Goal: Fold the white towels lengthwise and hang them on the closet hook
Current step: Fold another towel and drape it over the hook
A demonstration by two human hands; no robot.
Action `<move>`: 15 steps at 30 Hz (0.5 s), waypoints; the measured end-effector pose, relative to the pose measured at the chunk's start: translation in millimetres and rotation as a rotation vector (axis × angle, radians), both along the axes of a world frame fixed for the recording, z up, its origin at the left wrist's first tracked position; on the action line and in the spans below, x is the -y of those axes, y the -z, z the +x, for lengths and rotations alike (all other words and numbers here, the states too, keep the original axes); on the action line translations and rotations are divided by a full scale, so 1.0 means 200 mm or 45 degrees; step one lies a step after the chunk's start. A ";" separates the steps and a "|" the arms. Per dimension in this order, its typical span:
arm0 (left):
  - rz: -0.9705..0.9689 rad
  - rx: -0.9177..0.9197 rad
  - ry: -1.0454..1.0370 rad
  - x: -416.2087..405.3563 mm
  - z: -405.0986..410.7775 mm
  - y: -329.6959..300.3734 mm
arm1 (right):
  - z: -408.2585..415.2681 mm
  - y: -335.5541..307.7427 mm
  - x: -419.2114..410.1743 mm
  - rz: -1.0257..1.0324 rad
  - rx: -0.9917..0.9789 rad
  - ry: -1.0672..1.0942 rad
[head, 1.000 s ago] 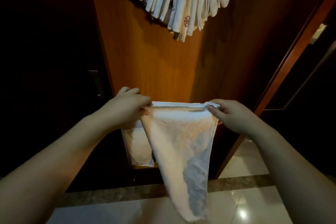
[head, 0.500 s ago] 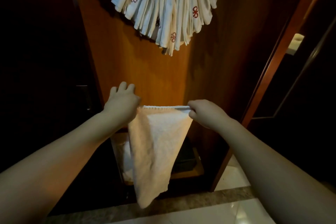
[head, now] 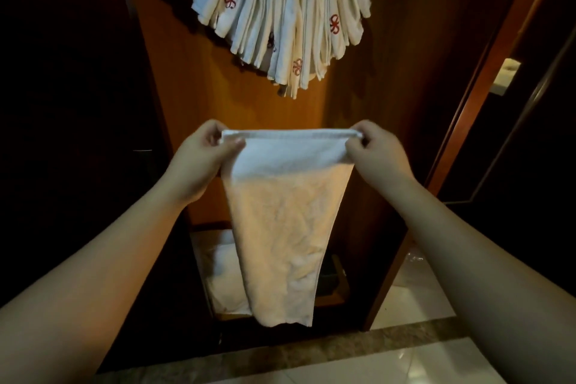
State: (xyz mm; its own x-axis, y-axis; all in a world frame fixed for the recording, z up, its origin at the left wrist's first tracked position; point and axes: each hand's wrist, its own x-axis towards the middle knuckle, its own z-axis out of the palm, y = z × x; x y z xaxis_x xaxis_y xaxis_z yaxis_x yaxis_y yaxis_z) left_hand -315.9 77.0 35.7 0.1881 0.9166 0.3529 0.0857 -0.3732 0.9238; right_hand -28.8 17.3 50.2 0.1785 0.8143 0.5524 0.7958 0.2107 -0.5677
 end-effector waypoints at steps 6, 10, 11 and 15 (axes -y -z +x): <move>-0.316 0.340 0.183 0.12 0.06 -0.13 | -0.09 -0.16 0.04 0.263 -0.495 -0.102; -0.459 0.439 0.261 0.14 0.05 -0.11 | -0.08 -0.14 0.06 0.184 -0.555 -0.109; -0.434 0.486 0.244 0.15 0.04 -0.12 | -0.07 -0.13 0.06 0.146 -0.631 -0.132; -0.464 0.532 0.266 0.18 0.08 -0.12 | -0.02 0.02 0.07 -0.320 -1.535 -0.703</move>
State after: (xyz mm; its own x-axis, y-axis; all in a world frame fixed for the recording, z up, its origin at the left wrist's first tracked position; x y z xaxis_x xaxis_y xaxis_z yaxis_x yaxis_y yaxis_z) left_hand -300.3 40.4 59.5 0.2903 0.9511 0.1056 -0.3543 0.0043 0.9351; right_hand -32.0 2.6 46.2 0.0619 0.9918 0.1114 -0.3764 0.1266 -0.9178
